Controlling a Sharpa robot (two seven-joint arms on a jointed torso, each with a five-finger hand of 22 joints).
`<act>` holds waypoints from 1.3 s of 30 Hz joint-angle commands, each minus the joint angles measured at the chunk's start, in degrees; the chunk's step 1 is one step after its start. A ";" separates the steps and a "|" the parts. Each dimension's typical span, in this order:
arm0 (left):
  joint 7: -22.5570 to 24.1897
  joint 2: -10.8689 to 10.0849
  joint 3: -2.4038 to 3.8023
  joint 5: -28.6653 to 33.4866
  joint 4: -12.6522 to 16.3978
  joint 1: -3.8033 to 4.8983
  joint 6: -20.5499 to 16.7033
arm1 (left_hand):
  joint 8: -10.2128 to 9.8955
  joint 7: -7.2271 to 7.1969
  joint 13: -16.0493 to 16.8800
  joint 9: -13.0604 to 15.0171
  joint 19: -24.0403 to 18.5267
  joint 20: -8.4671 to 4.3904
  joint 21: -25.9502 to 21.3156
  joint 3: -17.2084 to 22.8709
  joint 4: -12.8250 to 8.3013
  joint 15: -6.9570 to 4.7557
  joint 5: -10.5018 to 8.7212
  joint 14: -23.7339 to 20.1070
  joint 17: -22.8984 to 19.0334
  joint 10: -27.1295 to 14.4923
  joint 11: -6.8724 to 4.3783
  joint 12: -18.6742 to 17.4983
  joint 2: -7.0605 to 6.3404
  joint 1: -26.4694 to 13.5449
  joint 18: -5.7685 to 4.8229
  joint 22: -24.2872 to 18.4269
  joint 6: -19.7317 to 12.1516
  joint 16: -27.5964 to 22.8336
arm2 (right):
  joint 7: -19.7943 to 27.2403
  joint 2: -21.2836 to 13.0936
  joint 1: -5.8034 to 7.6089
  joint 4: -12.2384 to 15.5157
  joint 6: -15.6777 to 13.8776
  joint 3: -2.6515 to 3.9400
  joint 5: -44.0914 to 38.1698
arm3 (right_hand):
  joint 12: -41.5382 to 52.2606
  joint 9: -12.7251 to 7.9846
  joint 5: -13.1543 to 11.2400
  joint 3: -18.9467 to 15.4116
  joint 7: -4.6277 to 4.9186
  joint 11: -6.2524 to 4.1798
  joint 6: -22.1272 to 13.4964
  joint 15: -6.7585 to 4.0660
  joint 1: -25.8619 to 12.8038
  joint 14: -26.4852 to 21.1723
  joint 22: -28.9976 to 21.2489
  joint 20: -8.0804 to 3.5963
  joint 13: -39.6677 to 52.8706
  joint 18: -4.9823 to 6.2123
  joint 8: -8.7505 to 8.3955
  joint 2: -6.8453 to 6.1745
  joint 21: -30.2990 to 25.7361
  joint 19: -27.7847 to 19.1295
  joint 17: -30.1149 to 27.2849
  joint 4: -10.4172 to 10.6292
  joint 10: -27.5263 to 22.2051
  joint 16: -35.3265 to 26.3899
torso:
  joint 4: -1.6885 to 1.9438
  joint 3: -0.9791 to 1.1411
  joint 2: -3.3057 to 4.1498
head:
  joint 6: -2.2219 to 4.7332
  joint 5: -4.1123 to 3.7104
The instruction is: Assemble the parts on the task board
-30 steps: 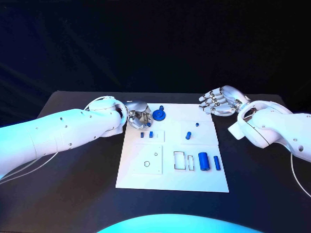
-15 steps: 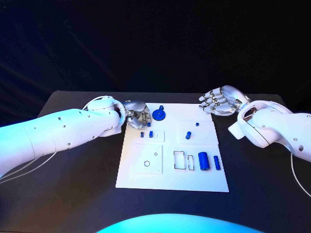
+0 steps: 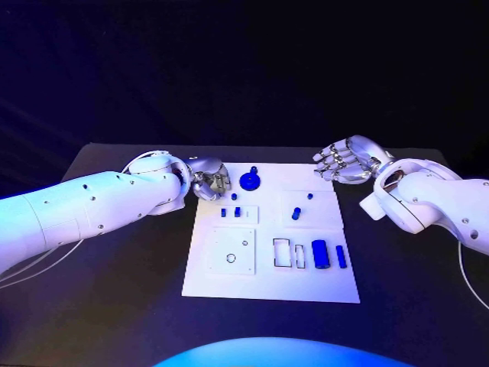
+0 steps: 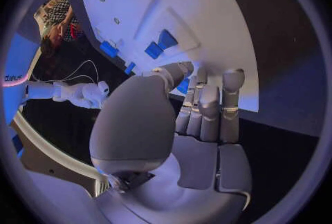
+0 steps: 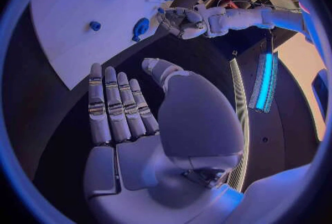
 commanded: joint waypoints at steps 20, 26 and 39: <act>18.52 -8.68 1.27 67.71 6.72 0.05 -2.70 | 0.06 3.86 1.71 0.39 -9.13 2.65 -12.56 -5.59 4.73 2.64 -0.18 -13.50 -16.69 -3.80 2.72 1.30 -0.91 -4.76 1.72 -10.63 0.70 -9.34 | -5.16 1.68 -1.03 -2.23 8.94 -0.12 -40.74 | -0.33 1.19 -8.78 7.20 -3.61 -6.14 9.47 -8.66 -1.31 23.66 45.15 -9.01 0.85 -2.65 -0.84 -2.57 52.11 16.94 30.01 -4.23 12.80 29.75 | 0.06 -0.06 0.05 | 1.77 -2.60; 19.31 -9.51 1.26 70.39 8.13 0.03 -2.16 | 0.25 3.85 1.77 0.48 -9.06 2.69 -12.83 -5.94 4.90 2.64 -0.19 -13.55 -16.77 -3.87 2.71 1.42 -0.88 -4.83 1.73 -10.84 0.91 -9.34 | -5.82 2.81 -1.61 -3.30 8.65 -0.16 -43.11 | -0.33 2.48 -8.42 7.87 -3.40 -5.34 9.03 -7.90 -2.34 25.24 59.95 -8.38 0.50 -4.67 -0.79 -3.44 64.73 19.92 43.03 -3.69 8.65 46.02 | 0.01 -0.12 0.05 | 1.53 -2.69; 21.64 -9.92 1.25 71.24 9.37 0.01 -0.36 | 0.48 4.11 2.18 0.61 -8.42 2.97 -14.32 -9.51 6.90 2.95 -0.34 -13.85 -17.01 -5.08 2.99 1.96 -1.03 -6.20 1.72 -12.03 0.30 -8.89 | -5.61 5.28 -3.45 -5.52 10.21 -0.24 -43.65 | 0.59 4.03 -7.77 8.38 -3.42 -5.39 8.94 -7.87 -2.50 26.57 72.30 -7.83 1.06 -6.66 -0.38 -2.81 74.89 23.54 53.14 -3.35 8.91 59.53 | 0.05 -0.06 0.06 | 1.07 -2.64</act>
